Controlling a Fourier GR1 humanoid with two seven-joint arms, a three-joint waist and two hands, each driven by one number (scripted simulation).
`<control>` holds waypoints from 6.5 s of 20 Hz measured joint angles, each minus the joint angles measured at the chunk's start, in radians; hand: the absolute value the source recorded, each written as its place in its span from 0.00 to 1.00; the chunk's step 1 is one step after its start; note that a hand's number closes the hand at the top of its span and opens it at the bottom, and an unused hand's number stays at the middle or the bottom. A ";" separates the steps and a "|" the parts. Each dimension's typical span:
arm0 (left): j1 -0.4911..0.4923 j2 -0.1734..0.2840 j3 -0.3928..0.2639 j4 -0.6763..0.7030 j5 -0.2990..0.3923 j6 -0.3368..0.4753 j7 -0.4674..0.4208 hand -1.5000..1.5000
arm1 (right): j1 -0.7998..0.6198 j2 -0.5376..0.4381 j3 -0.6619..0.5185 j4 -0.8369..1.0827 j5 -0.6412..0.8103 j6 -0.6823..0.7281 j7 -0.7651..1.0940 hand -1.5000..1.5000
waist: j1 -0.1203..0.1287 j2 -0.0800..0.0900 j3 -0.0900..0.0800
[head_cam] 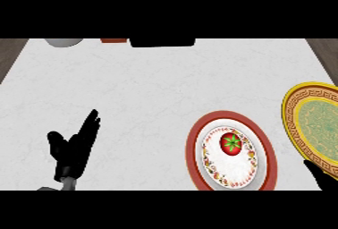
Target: Pick the tomato from the plate and place it in the plate
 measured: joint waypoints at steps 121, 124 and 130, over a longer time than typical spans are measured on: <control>-0.012 -0.164 0.151 -0.018 -0.188 -0.163 0.122 0.50 | -0.479 -0.158 -0.221 0.780 -0.111 0.033 -0.209 0.00 | 0.049 0.010 0.006; -0.013 -0.162 0.151 -0.017 -0.186 -0.175 0.111 0.50 | -0.519 -0.210 -0.207 0.938 -0.105 0.134 -0.201 0.00 | 0.062 0.014 0.006; -0.019 -0.166 0.149 -0.012 -0.192 -0.179 0.120 0.50 | -0.667 -0.222 -0.232 1.239 -0.162 0.324 -0.378 0.00 | 0.066 0.014 0.008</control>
